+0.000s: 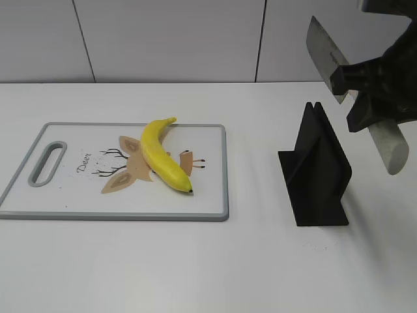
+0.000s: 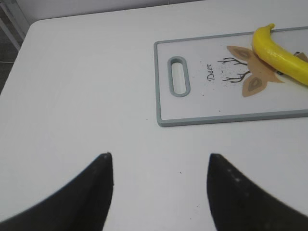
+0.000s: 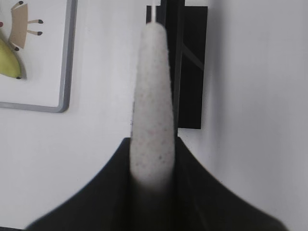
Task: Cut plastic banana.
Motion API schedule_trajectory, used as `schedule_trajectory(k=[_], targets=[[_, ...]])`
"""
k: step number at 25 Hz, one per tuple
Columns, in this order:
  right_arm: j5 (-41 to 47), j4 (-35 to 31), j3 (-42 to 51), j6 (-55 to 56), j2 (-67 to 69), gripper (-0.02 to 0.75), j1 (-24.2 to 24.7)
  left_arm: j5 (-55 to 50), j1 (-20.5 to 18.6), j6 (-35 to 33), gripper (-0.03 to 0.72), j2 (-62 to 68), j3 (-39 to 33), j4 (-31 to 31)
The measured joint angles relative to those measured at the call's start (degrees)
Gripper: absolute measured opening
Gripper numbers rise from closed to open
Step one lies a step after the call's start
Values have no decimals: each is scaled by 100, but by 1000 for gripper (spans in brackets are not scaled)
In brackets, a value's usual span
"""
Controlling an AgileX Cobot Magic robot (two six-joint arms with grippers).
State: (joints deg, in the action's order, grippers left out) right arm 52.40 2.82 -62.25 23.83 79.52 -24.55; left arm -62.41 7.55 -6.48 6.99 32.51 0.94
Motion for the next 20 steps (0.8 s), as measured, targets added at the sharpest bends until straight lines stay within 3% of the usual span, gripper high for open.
schedule_trajectory(k=[4,20], targets=[[-7,16,0,30,18,178,0,-128,0,0,589,-565,-158,-11],[-29,22,32,46,663,178,0,196,0,5,575,-608,-343,-94]])
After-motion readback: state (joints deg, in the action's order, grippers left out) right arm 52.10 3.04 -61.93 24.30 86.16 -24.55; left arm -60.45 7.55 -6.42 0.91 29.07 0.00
